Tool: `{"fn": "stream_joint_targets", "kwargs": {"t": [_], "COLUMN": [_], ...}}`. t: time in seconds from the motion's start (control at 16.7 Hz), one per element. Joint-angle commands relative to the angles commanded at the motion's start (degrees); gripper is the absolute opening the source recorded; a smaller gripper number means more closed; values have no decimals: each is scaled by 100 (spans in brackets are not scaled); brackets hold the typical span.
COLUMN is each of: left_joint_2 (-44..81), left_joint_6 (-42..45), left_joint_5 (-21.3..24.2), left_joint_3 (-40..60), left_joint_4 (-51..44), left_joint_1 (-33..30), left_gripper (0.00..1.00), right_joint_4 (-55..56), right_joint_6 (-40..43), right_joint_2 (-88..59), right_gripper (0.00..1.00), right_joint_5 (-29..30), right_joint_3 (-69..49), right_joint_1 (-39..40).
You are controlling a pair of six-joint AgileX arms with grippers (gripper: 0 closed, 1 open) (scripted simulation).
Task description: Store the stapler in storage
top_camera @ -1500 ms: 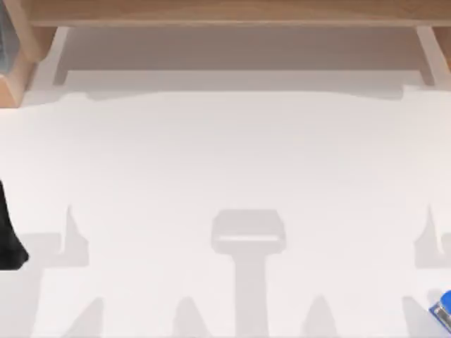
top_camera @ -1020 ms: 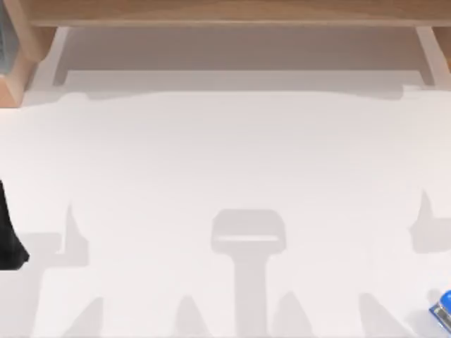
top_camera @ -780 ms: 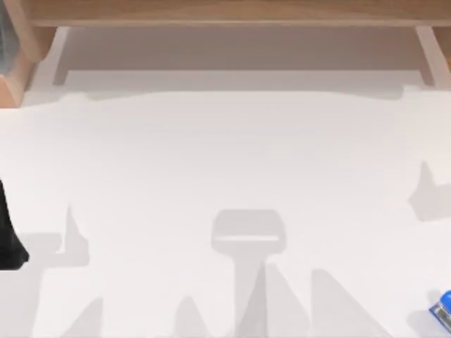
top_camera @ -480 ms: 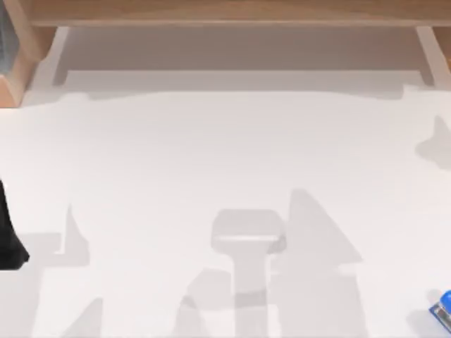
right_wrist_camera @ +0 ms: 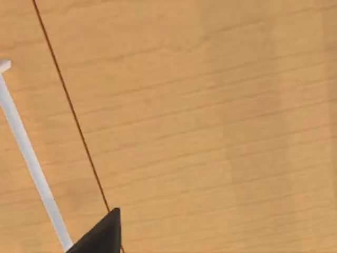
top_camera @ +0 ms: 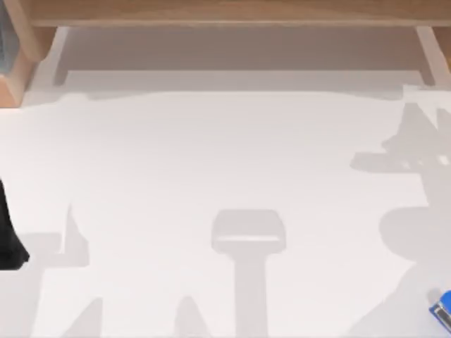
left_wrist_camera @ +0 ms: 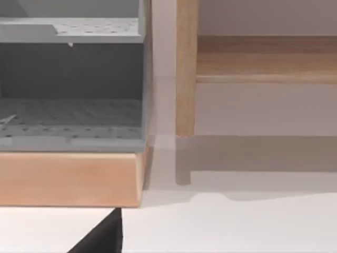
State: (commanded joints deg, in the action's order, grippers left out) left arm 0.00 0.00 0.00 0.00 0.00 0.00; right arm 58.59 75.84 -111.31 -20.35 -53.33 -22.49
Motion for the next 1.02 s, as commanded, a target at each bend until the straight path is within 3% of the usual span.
{"fn": "stream_joint_targets", "kwargs": {"t": [0.36,1.02], "left_joint_2": [0,0], "left_joint_6": [0,0], "left_joint_5": [0,0], "left_joint_3": [0,0], "left_joint_4": [0,0], "left_joint_1": [0,0], "left_gripper": [100,100], "right_joint_4": [978,841], "right_joint_6": [1237,1343], "right_joint_2": [-1902,-2231], "right_gripper": [100,100], "right_joint_5": [-356,-295], "right_joint_3": [-891,-1360], "right_joint_1": [-356,-294]}}
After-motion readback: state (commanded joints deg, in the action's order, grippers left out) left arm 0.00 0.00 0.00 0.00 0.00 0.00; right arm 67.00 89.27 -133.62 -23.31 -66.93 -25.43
